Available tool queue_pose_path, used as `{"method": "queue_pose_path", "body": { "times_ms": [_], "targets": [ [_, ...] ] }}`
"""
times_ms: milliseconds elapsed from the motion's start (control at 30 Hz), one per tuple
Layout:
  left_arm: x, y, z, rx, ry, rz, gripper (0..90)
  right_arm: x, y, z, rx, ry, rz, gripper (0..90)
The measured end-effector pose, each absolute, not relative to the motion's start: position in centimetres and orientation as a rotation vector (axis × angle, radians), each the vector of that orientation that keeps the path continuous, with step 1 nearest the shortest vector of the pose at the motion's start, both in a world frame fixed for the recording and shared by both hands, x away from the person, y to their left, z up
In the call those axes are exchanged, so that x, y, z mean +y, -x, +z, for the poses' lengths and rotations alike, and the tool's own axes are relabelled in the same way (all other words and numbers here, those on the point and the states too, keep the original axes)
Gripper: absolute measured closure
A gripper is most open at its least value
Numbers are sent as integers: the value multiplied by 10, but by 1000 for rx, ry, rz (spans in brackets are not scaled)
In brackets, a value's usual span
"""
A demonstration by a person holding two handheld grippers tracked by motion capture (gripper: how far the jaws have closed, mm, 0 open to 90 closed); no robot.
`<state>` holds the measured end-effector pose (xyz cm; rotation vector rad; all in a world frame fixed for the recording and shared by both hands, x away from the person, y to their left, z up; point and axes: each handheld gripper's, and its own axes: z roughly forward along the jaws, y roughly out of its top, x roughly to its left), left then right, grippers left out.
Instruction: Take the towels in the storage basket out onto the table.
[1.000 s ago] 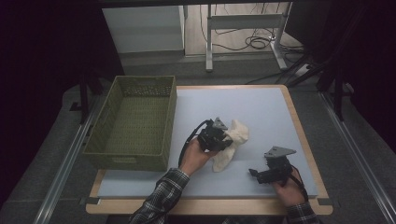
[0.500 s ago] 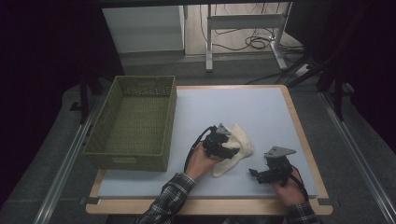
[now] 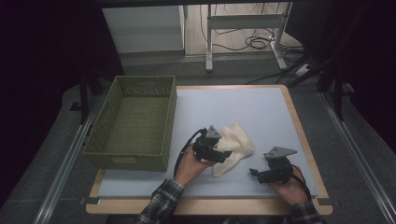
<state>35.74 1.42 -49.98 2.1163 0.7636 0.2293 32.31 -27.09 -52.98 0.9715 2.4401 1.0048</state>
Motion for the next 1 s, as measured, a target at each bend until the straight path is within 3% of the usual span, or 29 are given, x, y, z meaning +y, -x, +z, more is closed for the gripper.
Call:
{"method": "queue_pose_path", "body": {
  "times_ms": [133, 367, 600, 767, 1000],
  "targets": [
    [25, -349, -508, 782, -2105, 208, 315, -278, -323, -526, 2430, -984, 1006, 312],
    [38, -337, -526, 801, -2117, 192, 412, -280, -324, -520, 2462, -1018, 1051, 481],
    [53, -321, -533, 836, -2127, 273, 332, -272, -325, -513, 2520, -985, 1110, 614],
    [56, -304, -541, 846, -2155, 339, 206, -265, -327, -506, 2533, -962, 1141, 614],
    [58, -295, -543, 851, -2204, 374, 142, -253, -332, -486, 2553, -912, 1173, 559]
  ]
}}
